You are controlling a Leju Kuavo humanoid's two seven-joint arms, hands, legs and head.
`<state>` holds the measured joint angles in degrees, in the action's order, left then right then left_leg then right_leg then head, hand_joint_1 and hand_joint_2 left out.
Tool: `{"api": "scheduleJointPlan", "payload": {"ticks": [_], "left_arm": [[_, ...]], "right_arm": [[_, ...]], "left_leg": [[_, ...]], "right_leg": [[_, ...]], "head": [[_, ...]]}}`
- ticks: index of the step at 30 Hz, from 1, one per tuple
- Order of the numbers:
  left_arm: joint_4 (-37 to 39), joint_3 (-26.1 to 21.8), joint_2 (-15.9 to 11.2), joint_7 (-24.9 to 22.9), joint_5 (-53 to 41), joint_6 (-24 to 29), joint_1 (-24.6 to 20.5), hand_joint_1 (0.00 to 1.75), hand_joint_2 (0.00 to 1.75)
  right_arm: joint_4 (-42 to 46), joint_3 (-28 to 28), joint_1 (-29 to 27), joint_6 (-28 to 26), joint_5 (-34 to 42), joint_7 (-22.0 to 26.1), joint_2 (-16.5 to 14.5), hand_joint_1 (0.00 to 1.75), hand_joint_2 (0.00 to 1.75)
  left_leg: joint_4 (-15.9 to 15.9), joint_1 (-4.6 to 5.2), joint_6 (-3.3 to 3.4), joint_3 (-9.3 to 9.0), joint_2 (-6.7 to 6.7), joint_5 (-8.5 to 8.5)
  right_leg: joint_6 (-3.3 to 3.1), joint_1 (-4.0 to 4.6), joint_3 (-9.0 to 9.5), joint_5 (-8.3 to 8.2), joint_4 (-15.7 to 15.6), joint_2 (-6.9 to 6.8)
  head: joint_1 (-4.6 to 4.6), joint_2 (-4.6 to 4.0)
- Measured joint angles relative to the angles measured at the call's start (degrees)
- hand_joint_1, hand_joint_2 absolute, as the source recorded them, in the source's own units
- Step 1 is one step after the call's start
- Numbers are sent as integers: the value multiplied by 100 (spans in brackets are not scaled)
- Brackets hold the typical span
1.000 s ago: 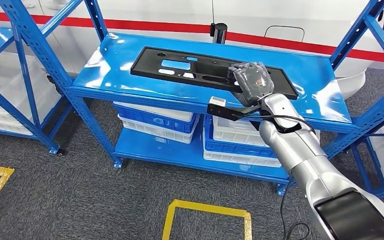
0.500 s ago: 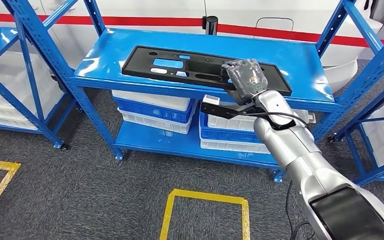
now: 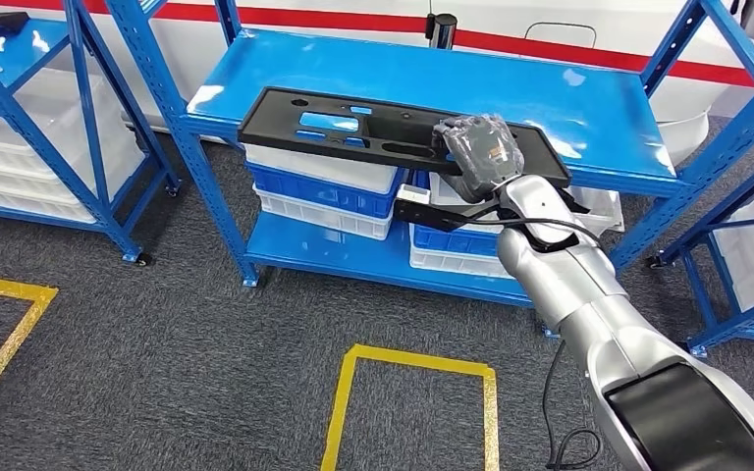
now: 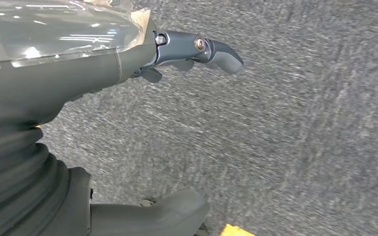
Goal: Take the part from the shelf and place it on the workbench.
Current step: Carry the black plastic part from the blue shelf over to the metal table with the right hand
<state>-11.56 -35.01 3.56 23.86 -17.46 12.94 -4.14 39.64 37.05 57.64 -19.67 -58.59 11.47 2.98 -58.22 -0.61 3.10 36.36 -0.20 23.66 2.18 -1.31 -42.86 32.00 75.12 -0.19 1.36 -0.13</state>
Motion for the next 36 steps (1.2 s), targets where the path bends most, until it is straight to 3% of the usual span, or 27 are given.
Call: {"api": "scheduleJointPlan", "payload": {"ticks": [1,3,5,6,7,9,10,11,13,14,15,16,17,19,20,22,24,25,27,29,30,32,34,36], "left_arm": [[0,-1,2,2,0,0,0,0,175],[0,-3,5,8,0,0,0,0,175],[0,-4,11,16,1,0,2,0,175],[0,-7,14,20,2,0,3,0,175],[0,-10,16,21,3,0,7,0,175],[0,-20,7,21,5,1,17,0,175],[1,-24,3,20,7,1,25,0,175],[1,-26,0,19,8,2,32,0,175],[2,-27,1,16,11,2,39,0,175],[2,-28,1,17,12,2,38,0,175],[2,-28,0,19,13,2,37,0,175],[2,-28,0,20,13,1,37,0,175],[2,-28,-1,24,13,0,36,0,175],[1,-28,0,31,13,-7,26,0,175],[-1,-29,-2,35,13,-11,16,0,175],[-2,-28,-4,43,7,-21,-2,0,175],[-2,-30,-10,49,0,-25,5,0,175],[-2,-31,-11,51,0,-28,11,0,175],[-2,-32,-21,53,0,-34,16,0,175],[-2,-32,-31,55,0,-40,13,0,175],[-2,-32,-32,55,0,-48,13,0,175],[-2,-32,-29,55,-1,-64,13,0,175],[-2,-31,-22,55,-3,-70,12,0,175],[-2,-31,-16,57,-5,-73,12,0,175]], "right_arm": [[-16,2,-3,0,-1,0,-2,138,175],[-41,3,3,-1,-3,-3,-17,138,175],[-46,-1,29,-3,-4,-8,-42,138,175],[-45,-3,45,-5,-4,-10,-54,138,175],[-45,-5,56,-7,-2,-11,-63,138,175],[-52,-3,58,-7,7,-10,-79,138,175],[-57,-2,55,-5,10,-10,-88,138,175],[-60,-1,53,-3,11,-10,-96,138,175],[-64,0,58,-1,11,-11,-113,138,175],[-65,-1,57,-1,12,-11,-121,138,175],[-70,0,54,-1,13,-11,-127,138,175],[-75,1,48,-1,12,-10,-131,138,175],[-82,1,45,-1,11,-10,-133,138,175],[-91,-4,58,-3,10,-9,-132,138,175],[-92,-10,74,-5,14,-9,-131,138,175],[-93,-24,110,-11,27,-9,-128,138,175],[-107,-29,108,-16,37,-9,-113,138,175],[-119,-29,92,-18,38,-9,-102,138,175],[-141,-30,60,-20,38,-9,-76,138,175],[-153,-32,46,-22,39,-9,-63,138,175],[-161,-33,36,-23,39,-9,-55,138,175],[-171,-33,13,-25,38,-9,-45,138,175],[-173,-37,7,-26,42,-9,-43,138,175],[-159,-62,19,-26,70,-9,-49,138,175]], "left_leg": [[-1,10,-3,89,0,-70],[-6,19,-24,244,-1,-204],[-12,39,-71,347,2,-326],[-1,46,-101,373,6,-394],[23,51,-135,390,10,-460],[53,38,-204,427,6,-514],[-15,24,-239,470,3,-389],[-202,8,-274,539,-1,-139],[-883,-25,-342,706,2,493],[-1275,-42,-377,772,2,689],[-1569,-60,-408,791,2,731],[-1720,-88,-438,739,4,648],[-1677,-121,-464,594,6,496],[-1087,-182,-512,26,6,331],[-698,-189,-508,-270,-4,387],[-200,-156,-460,-579,-26,557],[-111,-107,-332,-524,-22,532],[-97,-89,-250,-474,-13,469],[-63,-71,-92,-335,8,317],[-64,-41,-26,-152,12,170],[-65,-26,-20,-55,11,95],[-71,-8,-25,133,11,-52],[-76,0,-53,284,11,-186],[-69,6,-114,370,14,-307]], "right_leg": [[39,14,117,-76,16,2],[65,50,637,-262,-502,2],[-7,111,1287,-201,-1346,6],[-48,139,1474,-140,-1641,11],[-81,163,1544,-105,-1805,17],[-141,120,1468,-201,-1853,13],[-190,85,1428,-270,-1863,5],[-237,52,1380,-352,-1874,-4],[-295,44,1242,-498,-1869,-14],[-296,46,1162,-567,-1866,-17],[-286,44,1084,-630,-1862,-21],[-268,40,1003,-693,-1856,-24],[-243,32,923,-750,-1843,-25],[-176,25,775,-837,-1782,-23],[-135,29,712,-870,-1740,-25],[-35,42,612,-947,-1683,-31],[71,32,533,-1028,-1673,-32],[85,22,471,-981,-1624,-27],[30,5,280,-612,-1228,-13],[-38,8,82,-146,-506,-4],[-27,11,51,-45,-203,-2],[53,22,224,-153,-75,3],[78,41,739,-320,-643,2],[2,102,1285,-214,-1433,4]], "head": [[-1,0],[-2,0],[-2,0],[1,0],[2,0],[4,0],[7,0],[16,0],[32,0],[35,0],[35,0],[37,0],[35,0],[39,0],[35,0],[32,0],[29,0],[30,0],[14,0],[-5,0],[-8,0],[-13,0],[-14,0],[-11,0]]}}
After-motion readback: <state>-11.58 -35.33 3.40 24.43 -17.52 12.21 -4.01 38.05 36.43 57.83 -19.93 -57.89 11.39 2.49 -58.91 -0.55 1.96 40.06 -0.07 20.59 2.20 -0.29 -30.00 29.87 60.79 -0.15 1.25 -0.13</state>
